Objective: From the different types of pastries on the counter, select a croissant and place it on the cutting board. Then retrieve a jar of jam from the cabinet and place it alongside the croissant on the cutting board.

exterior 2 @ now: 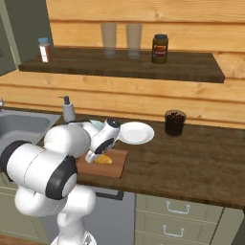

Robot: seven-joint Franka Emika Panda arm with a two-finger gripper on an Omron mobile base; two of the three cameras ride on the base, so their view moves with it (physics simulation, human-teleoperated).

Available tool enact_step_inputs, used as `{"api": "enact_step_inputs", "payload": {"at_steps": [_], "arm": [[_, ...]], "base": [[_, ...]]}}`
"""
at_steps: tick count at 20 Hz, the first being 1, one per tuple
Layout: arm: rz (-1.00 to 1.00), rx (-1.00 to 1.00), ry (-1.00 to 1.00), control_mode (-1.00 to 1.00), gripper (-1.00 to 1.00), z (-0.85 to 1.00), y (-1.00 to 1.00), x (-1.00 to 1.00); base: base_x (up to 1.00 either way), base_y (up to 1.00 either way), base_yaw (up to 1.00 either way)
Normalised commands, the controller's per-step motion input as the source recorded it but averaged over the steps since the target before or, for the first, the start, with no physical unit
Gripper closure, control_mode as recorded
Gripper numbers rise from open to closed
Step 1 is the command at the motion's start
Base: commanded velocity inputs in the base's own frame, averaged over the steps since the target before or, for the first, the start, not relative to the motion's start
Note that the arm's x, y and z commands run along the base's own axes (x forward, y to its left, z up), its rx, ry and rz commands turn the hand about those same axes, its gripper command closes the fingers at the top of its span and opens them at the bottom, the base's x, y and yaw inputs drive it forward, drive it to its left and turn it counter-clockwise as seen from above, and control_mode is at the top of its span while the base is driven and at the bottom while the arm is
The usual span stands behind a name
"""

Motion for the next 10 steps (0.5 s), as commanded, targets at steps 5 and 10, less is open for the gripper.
{"api": "enact_step_inputs", "payload": {"at_steps": [5, 10], "arm": [[0.06, 0.00, 0.08, -1.00, -1.00, 0.73, 0.05, -0.01], [0.03, 0.00, -0.02, -1.00, -1.00, 0.69, 0.00, -0.32]], "base": [[0.00, 0.00, 0.00], [0.00, 0.00, 0.00]]}}
